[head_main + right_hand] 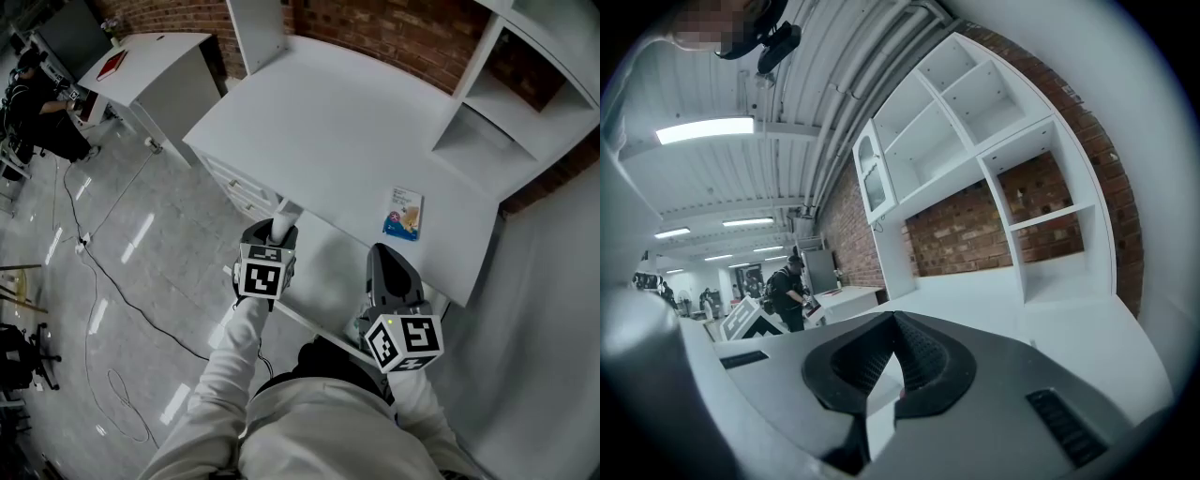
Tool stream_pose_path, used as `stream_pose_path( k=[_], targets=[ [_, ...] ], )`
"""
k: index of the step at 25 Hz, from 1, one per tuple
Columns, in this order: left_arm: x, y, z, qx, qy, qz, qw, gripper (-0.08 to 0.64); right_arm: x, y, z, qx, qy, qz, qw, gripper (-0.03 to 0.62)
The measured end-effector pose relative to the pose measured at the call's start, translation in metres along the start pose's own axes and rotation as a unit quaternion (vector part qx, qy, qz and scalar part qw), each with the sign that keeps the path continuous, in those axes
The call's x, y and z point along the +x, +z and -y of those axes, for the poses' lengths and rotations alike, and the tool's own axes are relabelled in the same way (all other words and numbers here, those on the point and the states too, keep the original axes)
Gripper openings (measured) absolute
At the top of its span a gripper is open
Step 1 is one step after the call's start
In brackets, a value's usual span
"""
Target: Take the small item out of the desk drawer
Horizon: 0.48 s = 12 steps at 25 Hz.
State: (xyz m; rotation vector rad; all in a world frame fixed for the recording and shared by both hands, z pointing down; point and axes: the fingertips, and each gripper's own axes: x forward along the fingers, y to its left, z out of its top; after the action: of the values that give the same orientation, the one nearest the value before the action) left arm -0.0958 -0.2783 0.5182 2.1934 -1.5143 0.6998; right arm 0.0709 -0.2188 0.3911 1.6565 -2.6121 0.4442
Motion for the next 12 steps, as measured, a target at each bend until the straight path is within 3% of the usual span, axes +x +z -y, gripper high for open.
stream_pose_path(
  k=[12],
  targets=[
    [-0.044,0.022,-0.008,0.011,0.012,0.056,0.9983,0.192,-0.008,0.004,-0.013,-0.013,0.002,0.005,1.000,0.028]
  ],
)
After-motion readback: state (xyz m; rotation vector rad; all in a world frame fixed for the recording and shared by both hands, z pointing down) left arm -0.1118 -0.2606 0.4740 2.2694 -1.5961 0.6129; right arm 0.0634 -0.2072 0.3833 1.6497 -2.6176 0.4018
